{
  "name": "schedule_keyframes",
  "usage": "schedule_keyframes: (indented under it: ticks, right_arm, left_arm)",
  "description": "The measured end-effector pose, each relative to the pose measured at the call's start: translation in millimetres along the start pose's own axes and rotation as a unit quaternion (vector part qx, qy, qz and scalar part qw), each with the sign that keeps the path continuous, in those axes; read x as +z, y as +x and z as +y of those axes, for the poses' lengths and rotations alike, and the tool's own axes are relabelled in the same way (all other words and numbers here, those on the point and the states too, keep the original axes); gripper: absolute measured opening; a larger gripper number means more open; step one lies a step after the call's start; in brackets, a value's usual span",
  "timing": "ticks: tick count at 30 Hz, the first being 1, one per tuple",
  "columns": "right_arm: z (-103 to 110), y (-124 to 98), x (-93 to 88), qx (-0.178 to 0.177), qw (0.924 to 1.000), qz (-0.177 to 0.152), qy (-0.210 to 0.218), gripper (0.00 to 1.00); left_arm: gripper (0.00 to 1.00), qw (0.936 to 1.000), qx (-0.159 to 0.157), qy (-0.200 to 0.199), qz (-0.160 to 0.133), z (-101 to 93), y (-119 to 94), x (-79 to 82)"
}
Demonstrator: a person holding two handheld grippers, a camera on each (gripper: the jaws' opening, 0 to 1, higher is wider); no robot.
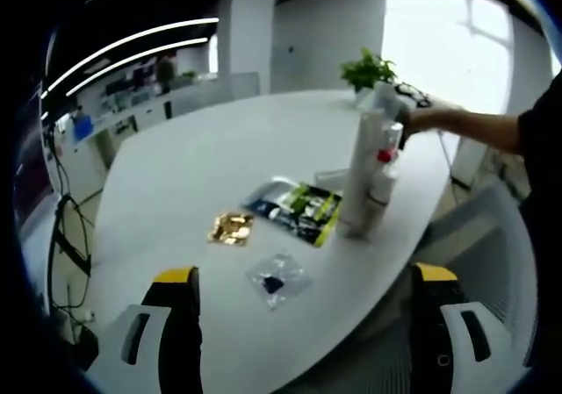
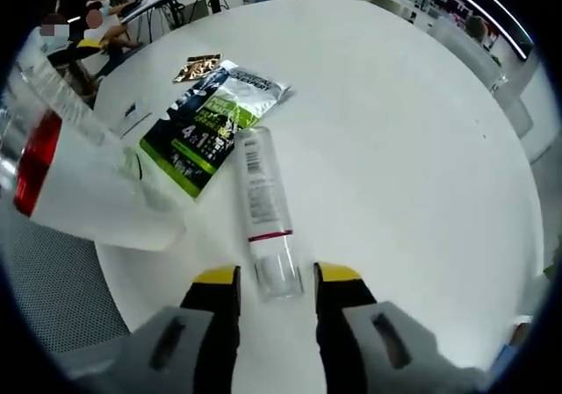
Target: Arrange the skincare products in the storage area until every visible bottle or jar stands upright without overlapping.
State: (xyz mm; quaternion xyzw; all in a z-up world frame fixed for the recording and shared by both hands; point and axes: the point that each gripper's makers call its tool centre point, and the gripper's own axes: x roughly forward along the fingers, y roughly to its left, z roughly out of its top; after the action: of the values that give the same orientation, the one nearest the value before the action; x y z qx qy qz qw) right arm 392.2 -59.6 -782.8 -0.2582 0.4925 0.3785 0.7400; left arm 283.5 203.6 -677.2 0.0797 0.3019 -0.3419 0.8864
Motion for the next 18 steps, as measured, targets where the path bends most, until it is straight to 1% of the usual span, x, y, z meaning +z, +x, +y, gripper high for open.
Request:
schedule_keyframes:
  ticks: [3,8,10,18]
  right_arm:
    - [-0.1,0.3,0.6,-0.001,1.0000,-0.003,0.005,0.31]
    - [4.2,1.5,1.9,0.003,0.9999,-0.007,0.008,0.23]
    - [4.5,1.8,2.2,0.000,0.9997,-0.009,0.021,0.21]
    - [5.6,1.3,2.7,-0.006,0.9996,-0.016,0.024,0.19]
  left_arm:
    - [0.97,1.0000,-0.001,0.001,0.000,-1.1,-0.5,-1.5]
    - [0.97,1.0000,-0.003,0.001,-0.001,-2.6,-0.7,-2.6]
    - [0.97,1.0000,0.000,0.000,-0.002,-2.0,-0.7,-2.1]
    - [0.97,1.0000,-0.003,0.004,-0.007,-5.0,-2.1,-0.9]
